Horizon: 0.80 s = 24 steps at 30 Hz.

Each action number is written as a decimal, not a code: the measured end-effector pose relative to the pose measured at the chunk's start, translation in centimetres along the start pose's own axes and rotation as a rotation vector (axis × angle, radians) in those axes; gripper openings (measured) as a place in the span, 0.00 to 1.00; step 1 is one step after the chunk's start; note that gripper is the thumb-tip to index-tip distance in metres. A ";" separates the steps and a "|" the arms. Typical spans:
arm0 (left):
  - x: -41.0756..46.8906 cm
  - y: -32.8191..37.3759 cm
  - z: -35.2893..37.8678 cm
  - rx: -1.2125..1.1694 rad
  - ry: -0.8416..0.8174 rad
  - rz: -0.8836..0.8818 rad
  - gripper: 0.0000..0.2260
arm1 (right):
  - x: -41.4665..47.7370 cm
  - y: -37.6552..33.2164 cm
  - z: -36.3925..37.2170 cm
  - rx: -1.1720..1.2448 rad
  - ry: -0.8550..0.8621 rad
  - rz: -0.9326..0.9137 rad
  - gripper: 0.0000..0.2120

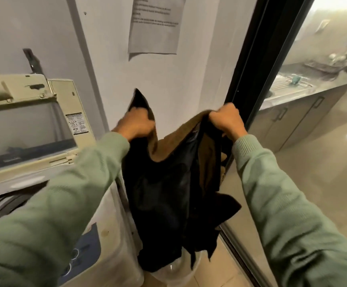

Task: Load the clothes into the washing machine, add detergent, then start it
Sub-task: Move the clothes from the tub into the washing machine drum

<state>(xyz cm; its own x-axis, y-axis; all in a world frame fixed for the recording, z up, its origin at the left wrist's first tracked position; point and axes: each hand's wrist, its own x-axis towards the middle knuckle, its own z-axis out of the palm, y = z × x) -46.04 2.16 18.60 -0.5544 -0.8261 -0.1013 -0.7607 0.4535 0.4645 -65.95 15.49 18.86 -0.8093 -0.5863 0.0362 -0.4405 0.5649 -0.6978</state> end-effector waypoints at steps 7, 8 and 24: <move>-1.9 4.5 2.1 -0.304 -0.094 0.591 0.57 | -0.4 -8.2 -2.7 -0.010 0.013 -0.328 0.10; -1.8 5.2 2.4 -0.476 -0.195 0.569 0.59 | -0.3 -8.7 -2.9 -0.016 0.024 -0.335 0.10; 0.2 5.8 6.3 -1.067 0.259 0.059 0.24 | 1.4 4.6 -1.7 0.003 -0.493 -0.206 0.43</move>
<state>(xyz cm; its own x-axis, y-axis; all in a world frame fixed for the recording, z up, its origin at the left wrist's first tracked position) -52.66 6.73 15.76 -0.3980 -0.9143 0.0755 0.0171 0.0749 0.9970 -69.83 18.27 16.90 -0.4272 -0.8884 -0.1678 -0.5690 0.4085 -0.7137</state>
